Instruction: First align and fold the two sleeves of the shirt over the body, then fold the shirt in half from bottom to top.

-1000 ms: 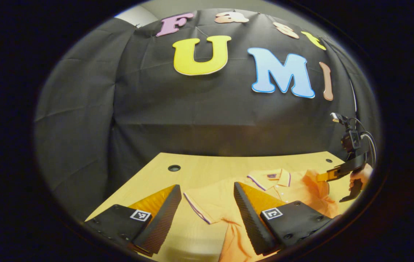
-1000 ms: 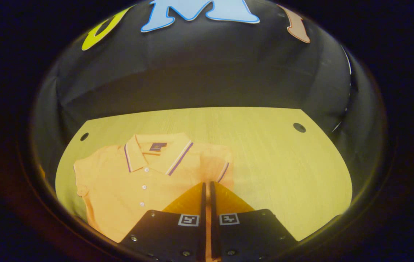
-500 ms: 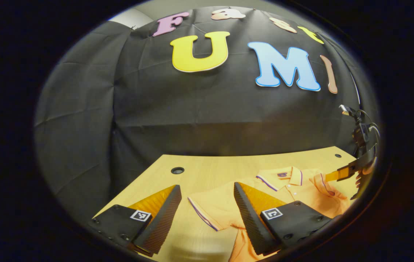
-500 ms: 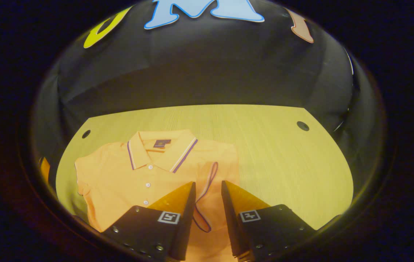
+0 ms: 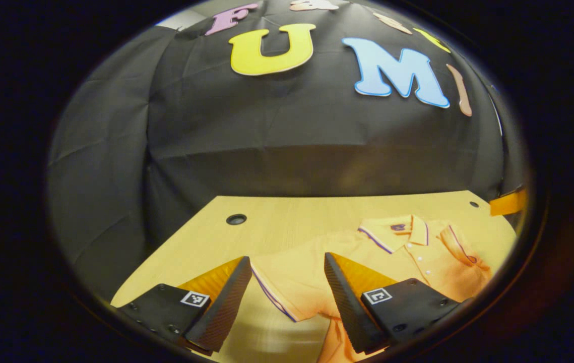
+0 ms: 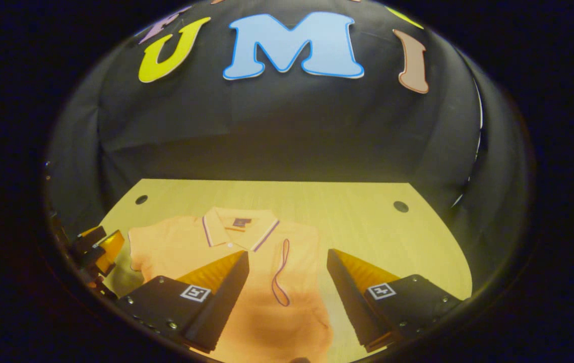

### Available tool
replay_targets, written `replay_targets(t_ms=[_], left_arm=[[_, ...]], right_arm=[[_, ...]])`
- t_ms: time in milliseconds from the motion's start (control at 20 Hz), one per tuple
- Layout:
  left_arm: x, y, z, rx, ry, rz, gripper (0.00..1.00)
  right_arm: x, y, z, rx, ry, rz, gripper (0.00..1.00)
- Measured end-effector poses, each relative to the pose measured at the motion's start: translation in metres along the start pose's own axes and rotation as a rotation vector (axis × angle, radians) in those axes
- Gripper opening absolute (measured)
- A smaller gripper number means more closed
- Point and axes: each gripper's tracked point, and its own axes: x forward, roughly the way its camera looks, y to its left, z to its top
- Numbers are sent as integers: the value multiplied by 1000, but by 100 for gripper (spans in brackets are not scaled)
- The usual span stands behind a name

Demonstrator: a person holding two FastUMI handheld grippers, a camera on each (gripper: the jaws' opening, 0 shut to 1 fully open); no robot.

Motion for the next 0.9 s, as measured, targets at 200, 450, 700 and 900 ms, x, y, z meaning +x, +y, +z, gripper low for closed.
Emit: replay_targets(t_ms=[200, 450, 700, 900], left_arm=[[36, 19, -31, -59, 130, 43, 95], [62, 27, -51, -75, 224, 68, 96], [80, 26, -62, -42, 273, 66, 95], [81, 24, -61, -49, 278, 55, 95]], right_arm=[[-51, 6, 3, -44, -67, -12, 97], [-99, 10, 3, -36, -109, -24, 97], [-127, 10, -7, -56, -104, -27, 97], [-136, 9, -14, -41, -89, -24, 97]])
